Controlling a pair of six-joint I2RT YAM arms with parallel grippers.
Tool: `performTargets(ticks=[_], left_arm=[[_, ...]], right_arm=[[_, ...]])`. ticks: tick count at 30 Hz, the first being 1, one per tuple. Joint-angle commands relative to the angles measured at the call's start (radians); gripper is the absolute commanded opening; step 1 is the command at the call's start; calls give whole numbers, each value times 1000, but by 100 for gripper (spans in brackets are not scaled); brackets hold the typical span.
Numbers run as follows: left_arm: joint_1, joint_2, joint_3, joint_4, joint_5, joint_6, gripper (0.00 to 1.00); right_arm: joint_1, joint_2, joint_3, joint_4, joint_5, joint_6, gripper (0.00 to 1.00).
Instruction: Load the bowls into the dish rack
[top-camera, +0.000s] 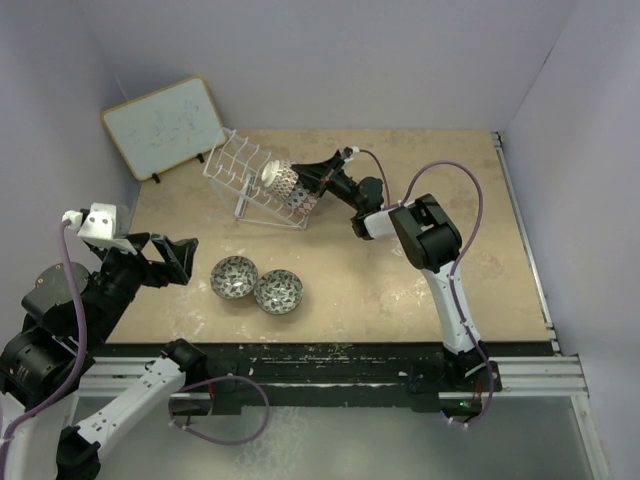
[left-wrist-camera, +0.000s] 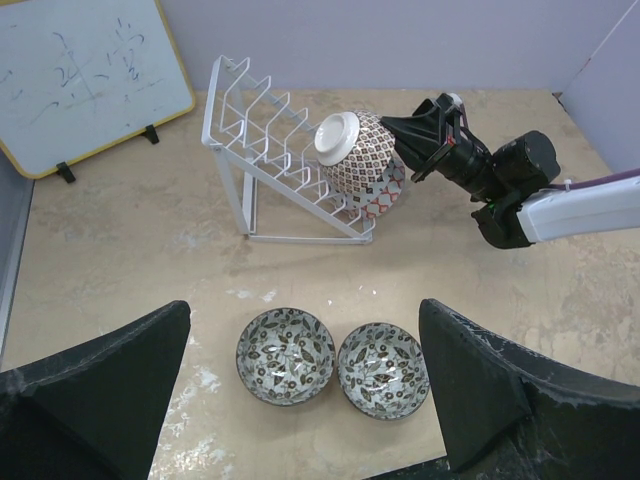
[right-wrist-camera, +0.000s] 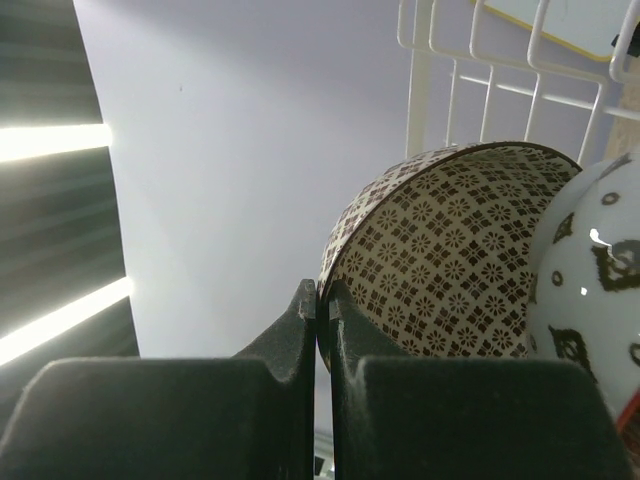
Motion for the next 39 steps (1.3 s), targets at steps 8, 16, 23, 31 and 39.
performTargets(ticks=[8,16,23,31,39], left_arm=[[4,1,8,29,1,9,99],[4,-1,12,30,5,10,99],[4,-7,13,19,6,3,99],[4,-4,16,22,9,-5,99],[4,-9,12,24,16,-16,99]], right_arm=[[2,-15,-17,388,59,23,8],[-2,-7,-42,388,65,27,10],[-1,42,30,390,36,56,13],[-3,30,8,388,50,57,18],[-8,0,-56,384,36,41,32]])
